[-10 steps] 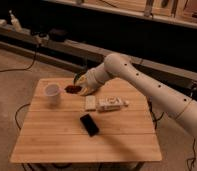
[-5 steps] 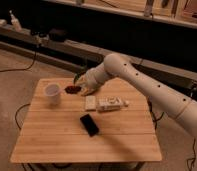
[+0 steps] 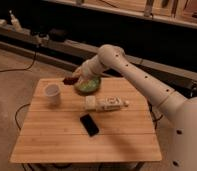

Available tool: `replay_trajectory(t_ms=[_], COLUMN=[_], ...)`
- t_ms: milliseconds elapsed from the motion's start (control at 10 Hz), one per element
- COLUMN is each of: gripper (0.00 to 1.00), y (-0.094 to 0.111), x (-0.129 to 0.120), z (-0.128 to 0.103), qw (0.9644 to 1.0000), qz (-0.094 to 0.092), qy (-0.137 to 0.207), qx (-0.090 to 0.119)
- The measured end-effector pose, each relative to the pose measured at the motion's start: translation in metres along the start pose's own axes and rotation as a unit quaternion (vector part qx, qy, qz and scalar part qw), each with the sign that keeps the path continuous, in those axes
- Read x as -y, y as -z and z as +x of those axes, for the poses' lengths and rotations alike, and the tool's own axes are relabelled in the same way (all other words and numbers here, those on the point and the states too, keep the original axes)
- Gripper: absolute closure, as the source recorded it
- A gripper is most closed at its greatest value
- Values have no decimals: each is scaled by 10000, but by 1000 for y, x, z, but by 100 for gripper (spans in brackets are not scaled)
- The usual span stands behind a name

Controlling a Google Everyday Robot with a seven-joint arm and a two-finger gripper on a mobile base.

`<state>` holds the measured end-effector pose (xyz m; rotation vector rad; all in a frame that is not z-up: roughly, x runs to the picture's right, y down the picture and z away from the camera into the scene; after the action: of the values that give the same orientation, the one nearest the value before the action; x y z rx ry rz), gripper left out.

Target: Place the pepper in the ceramic cup

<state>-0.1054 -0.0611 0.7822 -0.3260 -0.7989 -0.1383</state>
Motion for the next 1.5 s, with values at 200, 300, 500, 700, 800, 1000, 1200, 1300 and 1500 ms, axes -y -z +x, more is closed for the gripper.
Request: replay_trajectory(t_ms=[200, 300, 500, 700, 800, 1000, 1200, 1300, 1500], gripper=[94, 94, 94, 94, 94, 94, 94, 94, 94], y=[-32, -45, -68, -91, -99, -118, -127, -128, -126], x=[29, 38, 49, 56, 56, 55, 57, 60, 63], z=[-8, -19, -40, -55, -57, -50, -45, -44, -45], qw=[9998, 9995, 9983, 9967, 9961, 9942, 9920, 9913, 9902], qz=[-92, -143, -263, -429, -505, -744, -877, -903, -956], qy=[116, 176, 329, 546, 621, 778, 890, 907, 916], qx=[120, 224, 397, 420, 377, 80, -195, -301, -439])
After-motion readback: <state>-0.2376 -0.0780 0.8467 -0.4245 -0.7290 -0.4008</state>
